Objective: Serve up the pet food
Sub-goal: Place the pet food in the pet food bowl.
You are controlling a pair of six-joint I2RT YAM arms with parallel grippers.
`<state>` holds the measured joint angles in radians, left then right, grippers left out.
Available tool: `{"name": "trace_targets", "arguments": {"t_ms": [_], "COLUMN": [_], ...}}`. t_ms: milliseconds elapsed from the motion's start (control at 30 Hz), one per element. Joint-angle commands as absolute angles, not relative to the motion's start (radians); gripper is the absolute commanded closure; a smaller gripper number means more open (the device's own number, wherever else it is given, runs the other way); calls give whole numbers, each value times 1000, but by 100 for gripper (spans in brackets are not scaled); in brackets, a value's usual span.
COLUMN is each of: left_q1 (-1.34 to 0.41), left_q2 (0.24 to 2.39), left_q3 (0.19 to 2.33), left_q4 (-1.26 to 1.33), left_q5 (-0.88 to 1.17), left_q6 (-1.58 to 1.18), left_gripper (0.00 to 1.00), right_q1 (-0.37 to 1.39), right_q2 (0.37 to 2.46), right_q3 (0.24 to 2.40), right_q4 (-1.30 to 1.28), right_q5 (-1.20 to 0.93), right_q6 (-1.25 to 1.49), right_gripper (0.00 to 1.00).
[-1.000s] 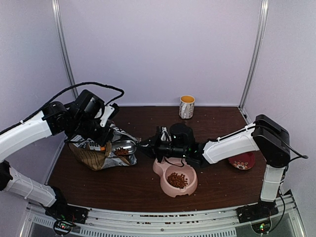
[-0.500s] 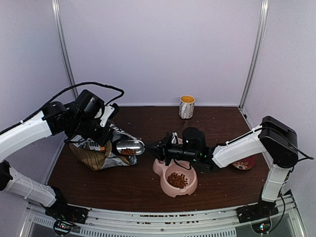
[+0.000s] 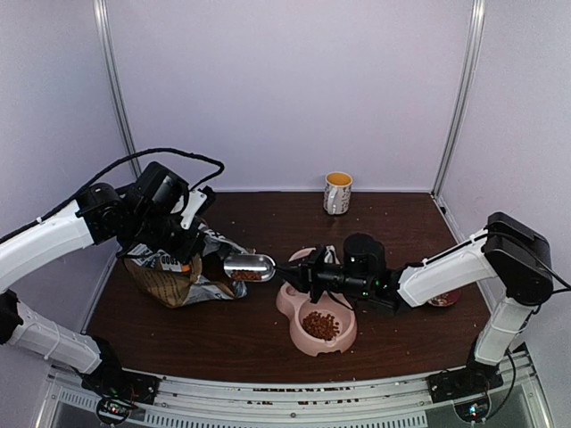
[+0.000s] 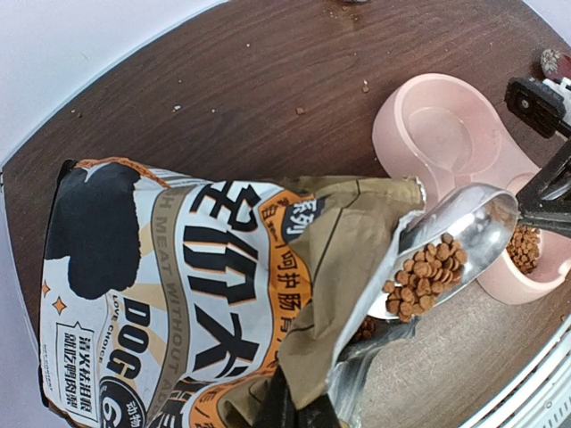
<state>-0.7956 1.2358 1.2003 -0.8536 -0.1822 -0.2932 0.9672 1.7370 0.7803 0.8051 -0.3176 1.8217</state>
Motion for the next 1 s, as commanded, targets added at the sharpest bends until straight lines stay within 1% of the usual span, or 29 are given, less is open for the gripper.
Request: {"name": "trace_targets", "arguments": {"t_ms": [0,500,967], "left_q1": [-796,-796,-796], "left_q2": [1189,1182,1183], "left_q3": [1229,1229,1229], "left_q4": [-728,-727,-728], "left_q5": [-215,-220,-226], "left_q6": [-282,-283,-282], "left_gripper": [100,100,100], "right_q1": [954,883,748], "right_q2": [1673,1489,1279], "right_q3": [727,533,422], "right_q4": [836,835,662], "right_q5": [-293,-266,-262], "right_q6": [1850,1842,1760], "right_gripper": [100,100,100]}}
